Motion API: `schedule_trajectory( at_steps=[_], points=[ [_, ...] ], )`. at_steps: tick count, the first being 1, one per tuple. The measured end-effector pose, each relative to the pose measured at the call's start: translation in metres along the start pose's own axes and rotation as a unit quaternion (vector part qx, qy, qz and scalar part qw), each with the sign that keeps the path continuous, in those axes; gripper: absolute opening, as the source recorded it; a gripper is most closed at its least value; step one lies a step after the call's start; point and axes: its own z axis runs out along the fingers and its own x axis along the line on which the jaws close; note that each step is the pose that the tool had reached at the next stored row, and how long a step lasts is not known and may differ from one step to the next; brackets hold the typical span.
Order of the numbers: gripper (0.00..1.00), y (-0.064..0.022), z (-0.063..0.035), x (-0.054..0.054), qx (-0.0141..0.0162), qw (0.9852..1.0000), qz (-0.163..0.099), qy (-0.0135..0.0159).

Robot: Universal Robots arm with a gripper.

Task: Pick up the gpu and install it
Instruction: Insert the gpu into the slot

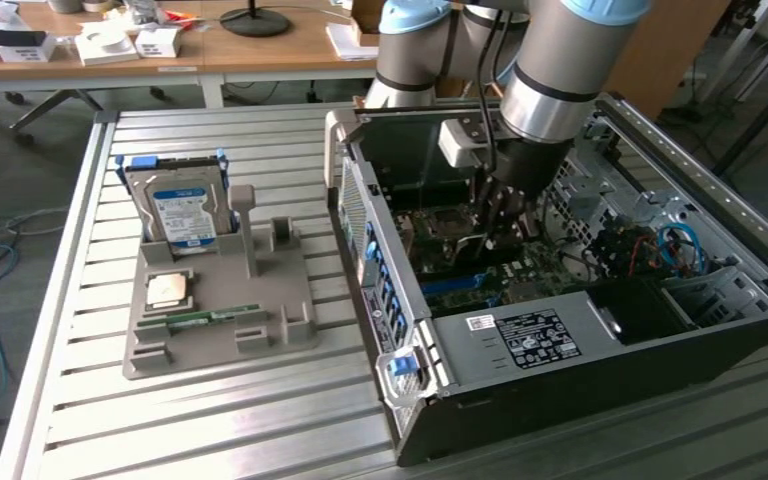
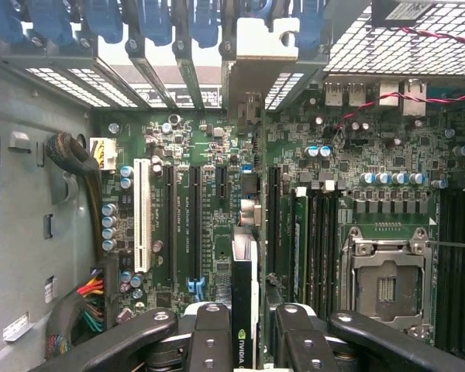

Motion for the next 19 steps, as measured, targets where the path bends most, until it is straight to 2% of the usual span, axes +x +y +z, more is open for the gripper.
schedule_trajectory(
  at_steps=[19],
  points=[
    [0.27, 0.0007, 0.0114, 0.000, 0.0000, 1.0000, 0.000, 0.0000]
  ],
)
